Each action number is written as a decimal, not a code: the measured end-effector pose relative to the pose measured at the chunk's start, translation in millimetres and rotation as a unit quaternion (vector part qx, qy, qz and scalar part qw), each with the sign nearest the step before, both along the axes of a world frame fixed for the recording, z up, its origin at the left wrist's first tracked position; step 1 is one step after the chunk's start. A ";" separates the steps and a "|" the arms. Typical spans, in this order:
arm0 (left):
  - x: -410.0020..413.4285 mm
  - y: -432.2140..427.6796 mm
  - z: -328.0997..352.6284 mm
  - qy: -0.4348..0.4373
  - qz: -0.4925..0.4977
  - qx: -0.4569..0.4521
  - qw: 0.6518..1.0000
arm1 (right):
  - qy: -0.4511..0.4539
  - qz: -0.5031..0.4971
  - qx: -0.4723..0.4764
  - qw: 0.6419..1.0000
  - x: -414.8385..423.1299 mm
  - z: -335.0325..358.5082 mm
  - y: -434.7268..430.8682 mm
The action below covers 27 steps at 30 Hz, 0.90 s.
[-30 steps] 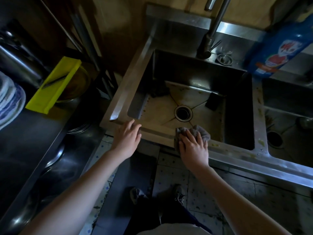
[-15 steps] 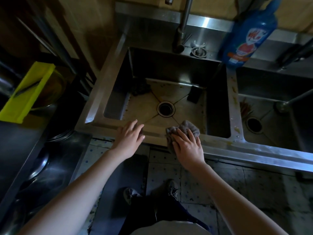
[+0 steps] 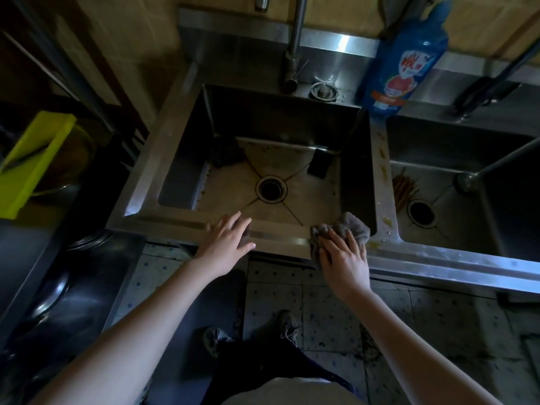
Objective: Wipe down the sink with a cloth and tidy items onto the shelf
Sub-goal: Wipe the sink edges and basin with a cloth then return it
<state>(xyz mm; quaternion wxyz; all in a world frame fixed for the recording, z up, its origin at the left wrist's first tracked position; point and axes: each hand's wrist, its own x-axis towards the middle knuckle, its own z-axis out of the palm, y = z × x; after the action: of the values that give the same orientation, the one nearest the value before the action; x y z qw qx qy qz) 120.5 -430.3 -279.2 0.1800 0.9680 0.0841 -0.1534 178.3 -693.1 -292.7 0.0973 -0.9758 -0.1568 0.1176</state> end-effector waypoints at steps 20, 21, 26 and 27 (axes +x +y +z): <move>30.3 -59.4 -8.2 0.004 -0.019 0.003 1.000 | -0.031 0.068 0.034 0.997 22.7 12.3 -66.5; 32.1 -63.1 -8.3 0.004 -0.020 0.004 1.000 | -0.030 0.081 0.026 0.996 25.0 12.8 -74.7; 43.7 -80.6 -6.9 0.001 -0.008 -0.003 1.000 | -0.057 0.102 0.026 0.993 34.4 10.6 -113.6; 46.3 -83.5 -6.5 0.001 -0.008 -0.004 1.000 | -0.061 0.096 0.023 0.993 36.5 10.5 -120.0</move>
<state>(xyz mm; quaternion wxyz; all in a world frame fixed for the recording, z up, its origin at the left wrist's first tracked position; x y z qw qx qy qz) 166.8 -513.8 -285.7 0.1821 0.9679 0.0758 -0.1558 214.9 -813.0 -282.2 0.0980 -0.9592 -0.2576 0.0634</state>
